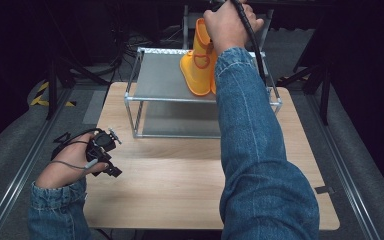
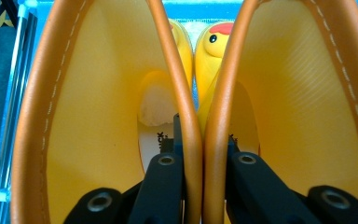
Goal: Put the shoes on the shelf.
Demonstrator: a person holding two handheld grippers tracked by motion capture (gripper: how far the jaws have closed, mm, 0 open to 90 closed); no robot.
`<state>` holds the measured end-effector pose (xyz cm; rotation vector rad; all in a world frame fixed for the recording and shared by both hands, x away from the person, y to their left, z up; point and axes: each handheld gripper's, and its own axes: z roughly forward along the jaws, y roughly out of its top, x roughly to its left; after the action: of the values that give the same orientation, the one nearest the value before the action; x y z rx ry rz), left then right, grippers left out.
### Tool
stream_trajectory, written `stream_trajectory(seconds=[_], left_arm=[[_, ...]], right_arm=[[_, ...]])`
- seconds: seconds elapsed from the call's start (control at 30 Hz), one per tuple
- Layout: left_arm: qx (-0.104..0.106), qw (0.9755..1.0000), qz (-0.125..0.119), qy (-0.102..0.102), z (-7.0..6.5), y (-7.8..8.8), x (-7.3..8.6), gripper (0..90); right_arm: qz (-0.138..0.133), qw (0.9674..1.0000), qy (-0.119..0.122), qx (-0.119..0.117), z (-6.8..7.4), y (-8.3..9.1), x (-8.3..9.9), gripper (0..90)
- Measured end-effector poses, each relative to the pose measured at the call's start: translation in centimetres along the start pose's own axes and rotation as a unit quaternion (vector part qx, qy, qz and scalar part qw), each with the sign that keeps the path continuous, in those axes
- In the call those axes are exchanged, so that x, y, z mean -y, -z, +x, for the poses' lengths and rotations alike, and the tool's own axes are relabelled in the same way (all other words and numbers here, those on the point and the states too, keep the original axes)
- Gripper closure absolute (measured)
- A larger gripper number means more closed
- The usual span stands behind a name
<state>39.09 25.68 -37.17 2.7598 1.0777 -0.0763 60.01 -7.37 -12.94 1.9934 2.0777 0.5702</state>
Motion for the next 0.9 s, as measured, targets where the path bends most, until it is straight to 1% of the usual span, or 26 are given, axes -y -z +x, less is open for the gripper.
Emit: stream_trajectory(seconds=[0.1, 0.23, 0.27, 0.3, 0.33, 0.37, 0.4, 0.43, 0.47, 0.53, 0.6, 0.67, 0.7, 0.77, 0.83, 0.87, 0.9], left_arm=[[0.000, 1.0000, 0.000, 0.000, 0.0, 0.0, 0.0, 28.2], [-0.001, 1.0000, -0.001, -0.003, 0.0, 0.0, 0.0, 28.2], [-0.004, 1.0000, -0.001, -0.006, 0.0, 0.0, -0.1, 28.2], [-0.003, 1.0000, -0.001, -0.004, 0.0, 0.0, 0.0, 28.2], [-0.001, 1.0000, -0.001, 0.000, 0.0, 0.0, 0.0, 28.2], [-0.001, 1.0000, 0.001, 0.000, 0.0, 0.0, 0.0, 28.2], [-0.005, 1.0000, 0.002, -0.003, 0.0, 0.0, 0.0, 28.2], [-0.005, 1.0000, 0.002, -0.003, 0.0, 0.0, 0.0, 28.2], [-0.006, 1.0000, 0.003, -0.004, 0.0, -0.1, -0.1, 28.2], [-0.003, 1.0000, 0.004, -0.006, 0.0, -0.1, -0.2, 28.2], [-0.002, 1.0000, 0.002, -0.008, 0.0, -0.1, -0.1, 28.2], [-0.002, 1.0000, 0.002, -0.003, 0.1, 0.0, 0.0, 28.2], [-0.001, 1.0000, 0.001, 0.001, 0.2, 0.0, 0.1, 28.2], [-0.009, 1.0000, 0.002, -0.003, 0.3, 0.0, 0.1, 28.2], [-0.005, 1.0000, 0.002, -0.001, 0.3, -0.1, 0.1, 28.2], [-0.005, 1.0000, 0.001, 0.000, 0.2, -0.1, 0.1, 28.2], [0.000, 1.0000, 0.002, 0.001, 0.2, -0.1, 0.0, 28.2]], right_arm=[[0.001, 1.0000, 0.003, 0.000, -0.1, -0.1, 0.0, 83.9], [-0.002, 1.0000, 0.003, -0.003, -0.2, -0.2, 0.0, 72.9], [-0.004, 1.0000, 0.003, -0.004, -0.3, -0.2, 0.0, 68.4], [-0.010, 0.9999, 0.005, -0.005, -0.4, -0.2, 0.0, 64.5], [-0.029, 0.9995, 0.007, -0.007, -0.5, -0.2, 0.1, 61.6], [-0.042, 0.9991, 0.006, -0.007, -0.5, 0.0, 0.1, 60.3], [-0.043, 0.9990, 0.001, -0.013, -0.6, 0.3, 0.1, 56.9], [-0.043, 0.9990, 0.001, -0.013, -0.6, 0.3, 0.1, 56.9], [-0.044, 0.9989, -0.002, -0.017, -0.6, 0.4, 0.1, 54.8], [-0.055, 0.9984, 0.000, -0.017, -0.6, 0.9, 0.1, 53.5], [-0.073, 0.9970, 0.007, -0.022, -0.5, 1.8, 0.2, 51.1], [-0.095, 0.9951, 0.020, -0.020, -0.5, 2.4, 0.2, 51.1], [-0.101, 0.9942, 0.027, -0.023, -0.5, 2.8, 0.3, 51.1], [-0.108, 0.9928, 0.036, -0.037, -0.6, 3.7, 0.5, 51.1], [-0.113, 0.9915, 0.048, -0.044, -0.7, 4.5, 0.7, 51.1], [-0.112, 0.9906, 0.060, -0.049, -0.8, 5.1, 1.0, 51.1], [-0.116, 0.9894, 0.067, -0.055, -0.8, 5.4, 1.2, 51.1]])
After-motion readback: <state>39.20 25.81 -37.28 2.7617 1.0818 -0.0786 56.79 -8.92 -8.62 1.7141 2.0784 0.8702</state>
